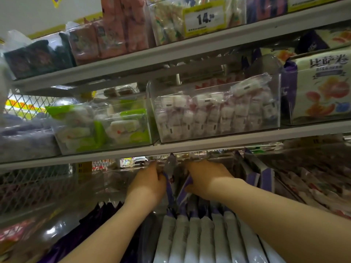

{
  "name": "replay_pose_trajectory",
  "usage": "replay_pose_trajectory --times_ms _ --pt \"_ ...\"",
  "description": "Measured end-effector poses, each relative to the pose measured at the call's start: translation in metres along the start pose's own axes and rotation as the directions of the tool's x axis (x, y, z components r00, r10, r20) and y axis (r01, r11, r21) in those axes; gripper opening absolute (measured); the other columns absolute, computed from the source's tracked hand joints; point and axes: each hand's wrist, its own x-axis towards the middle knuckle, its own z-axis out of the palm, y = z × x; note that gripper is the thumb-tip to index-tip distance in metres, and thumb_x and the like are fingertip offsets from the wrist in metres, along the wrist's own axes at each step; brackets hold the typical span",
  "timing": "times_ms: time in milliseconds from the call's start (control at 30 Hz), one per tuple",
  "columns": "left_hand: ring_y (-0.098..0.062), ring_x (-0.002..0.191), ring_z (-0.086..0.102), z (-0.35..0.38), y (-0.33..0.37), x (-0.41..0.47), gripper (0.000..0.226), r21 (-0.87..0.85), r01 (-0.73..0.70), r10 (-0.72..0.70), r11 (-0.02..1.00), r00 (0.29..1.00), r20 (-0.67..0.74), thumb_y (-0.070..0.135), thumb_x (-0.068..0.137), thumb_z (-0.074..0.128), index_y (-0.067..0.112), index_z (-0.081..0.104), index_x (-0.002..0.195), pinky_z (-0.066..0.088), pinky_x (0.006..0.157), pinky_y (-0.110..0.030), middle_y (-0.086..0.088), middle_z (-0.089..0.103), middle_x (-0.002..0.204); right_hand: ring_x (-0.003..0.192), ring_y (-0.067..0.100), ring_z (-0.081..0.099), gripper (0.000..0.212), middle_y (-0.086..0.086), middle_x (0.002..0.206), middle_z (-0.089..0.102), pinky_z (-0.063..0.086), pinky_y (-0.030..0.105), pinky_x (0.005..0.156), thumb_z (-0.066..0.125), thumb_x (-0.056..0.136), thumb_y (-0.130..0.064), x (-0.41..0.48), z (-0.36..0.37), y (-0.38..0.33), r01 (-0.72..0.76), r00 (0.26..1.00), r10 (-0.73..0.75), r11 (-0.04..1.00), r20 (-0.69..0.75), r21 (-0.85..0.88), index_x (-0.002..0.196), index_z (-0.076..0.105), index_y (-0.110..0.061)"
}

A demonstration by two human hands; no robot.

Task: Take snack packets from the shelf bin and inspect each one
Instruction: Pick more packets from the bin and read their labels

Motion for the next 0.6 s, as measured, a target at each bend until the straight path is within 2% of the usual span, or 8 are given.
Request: replay_pose_trajectory --times_ms 67,167,333,533,600 --pt "-0.033 0.104 0.061 -0.001 -0.002 -0.002 0.015 -0.11 0.039 -0.039 0.993 0.999 0.005 0.018 0.096 0.047 0.02 0.059 0.106 0.048 0.08 -0.035 -0.012 0.066 0.111 0.111 0.031 0.059 0.054 0.007 0.124 0.06 0.051 0.041 0.087 0.067 0.087 -0.031 0.003 0.003 -0.001 -0.013 1.0 0.016 0.987 -0.019 0.161 0.134 0.044 -0.023" --pt "-0.029 0.099 0.062 -0.001 -0.003 -0.005 0.012 -0.251 0.042 -0.043 0.967 0.999 0.002 0.016 0.097 0.048 0.024 0.054 0.092 0.042 0.072 -0.029 -0.006 0.066 0.101 0.114 0.027 0.059 0.061 0.008 0.128 0.06 0.051 0.043 0.095 0.072 0.084 -0.026 0.004 0.01 -0.004 0.005 0.999 0.012 0.949 -0.053 0.315 0.138 0.043 -0.021" --pt "-0.017 0.082 0.055 0.003 -0.005 -0.007 0.014 -0.384 0.029 -0.059 0.923 0.996 -0.068 0.013 0.098 0.048 0.021 0.057 0.092 0.036 0.059 -0.027 0.003 0.06 0.085 0.112 0.025 0.06 0.044 0.006 0.12 0.064 0.051 0.041 0.094 0.067 0.087 -0.019 0.006 0.018 -0.007 0.094 0.983 -0.033 0.935 -0.179 0.342 0.129 0.052 -0.023" --pt "-0.017 0.085 0.056 0.008 -0.008 -0.003 0.021 -0.488 0.065 -0.121 0.87 0.989 -0.084 0.011 0.098 0.049 0.026 0.054 0.085 0.036 0.069 -0.026 0.007 0.059 0.082 0.106 0.018 0.062 0.031 0.0 0.115 0.066 0.052 0.033 0.091 0.061 0.092 -0.017 0.003 0.025 0.0 0.2 0.955 -0.111 0.926 -0.276 0.319 0.122 0.058 -0.023" --pt "-0.018 0.087 0.058 0.009 -0.008 -0.002 0.021 -0.491 0.07 -0.111 0.869 0.992 -0.055 0.011 0.098 0.049 0.026 0.054 0.084 0.038 0.07 -0.026 0.001 0.063 0.088 0.103 0.017 0.063 0.029 0.0 0.113 0.066 0.053 0.033 0.088 0.059 0.093 -0.017 0.002 0.028 0.002 0.211 0.949 -0.122 0.931 -0.292 0.297 0.121 0.057 -0.023"
